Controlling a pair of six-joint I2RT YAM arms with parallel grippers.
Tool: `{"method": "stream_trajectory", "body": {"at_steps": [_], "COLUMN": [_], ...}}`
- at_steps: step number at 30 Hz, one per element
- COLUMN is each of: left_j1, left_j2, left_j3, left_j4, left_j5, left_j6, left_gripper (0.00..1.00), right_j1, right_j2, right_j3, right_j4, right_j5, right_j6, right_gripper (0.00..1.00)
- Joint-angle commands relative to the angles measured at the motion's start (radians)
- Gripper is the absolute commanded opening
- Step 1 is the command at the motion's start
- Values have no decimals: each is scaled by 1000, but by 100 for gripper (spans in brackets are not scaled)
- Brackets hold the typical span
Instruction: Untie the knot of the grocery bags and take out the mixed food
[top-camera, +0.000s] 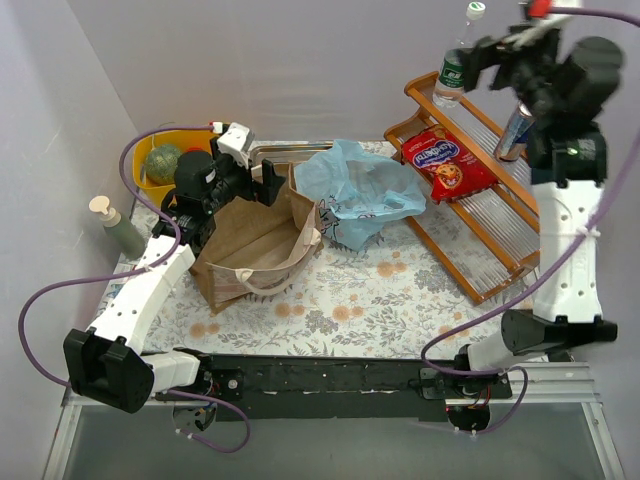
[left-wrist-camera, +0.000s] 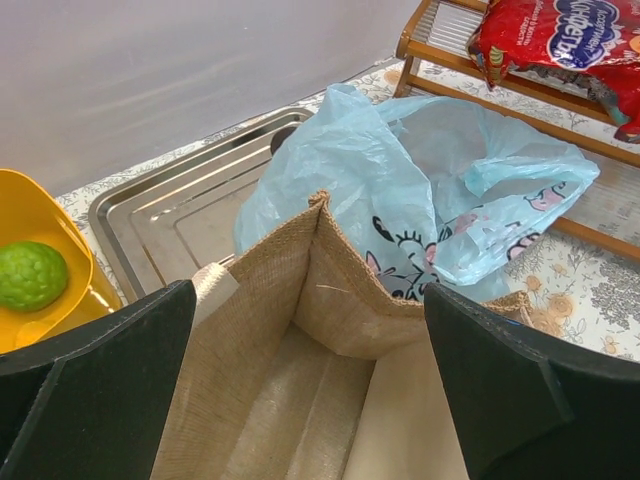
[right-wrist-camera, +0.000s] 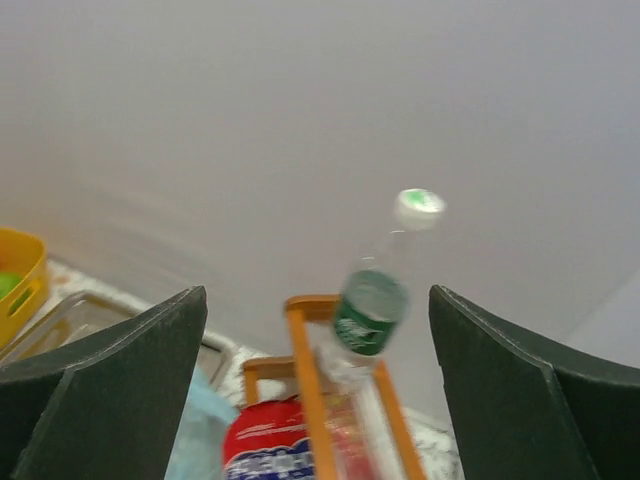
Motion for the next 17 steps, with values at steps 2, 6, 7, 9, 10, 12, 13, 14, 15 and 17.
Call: {"method": "stream_trajectory", "body": {"at_steps": [2,6,7,9,10,12,13,14,15,17], "left_j1": [4,5,5,4,4,5,7,9,9,9], "left_j2": [7,1,-1,-12,-15,-16,-15,-10,2,14], "left_j3": [45,50,48,37,33,36,40,51,60,86], "left_j4": [7,-8,-10,-15,-15,-16,-18,-28,-31,-31], "left_j5": [-78,-101,-101,-101,-106,-115,-115,-115,-117,-120], "left_j6": [37,51,57,69,71,78,83,85,91,94], "left_gripper": [98,98,98,98,98,98,98,98,98,98], "right_j1": [376,623,704,761,781,781,781,781,781,781], "right_j2": [108,79,48,-68,-99,-92,-63,-29,23,48], "right_j3": [98,-83,-141,-347,-389,-375,-316,-256,-157,-98], "right_j4": [-364,-590,-608,-526,-483,-452,-464,-479,-489,-457], "right_j5": [545,793,783,773,716,695,753,782,799,821], "right_j6": [-137,-62,-26,-6,-5,-4,-5,-5,-19,-44], "right_gripper": [98,98,98,98,98,98,98,98,98,98]}}
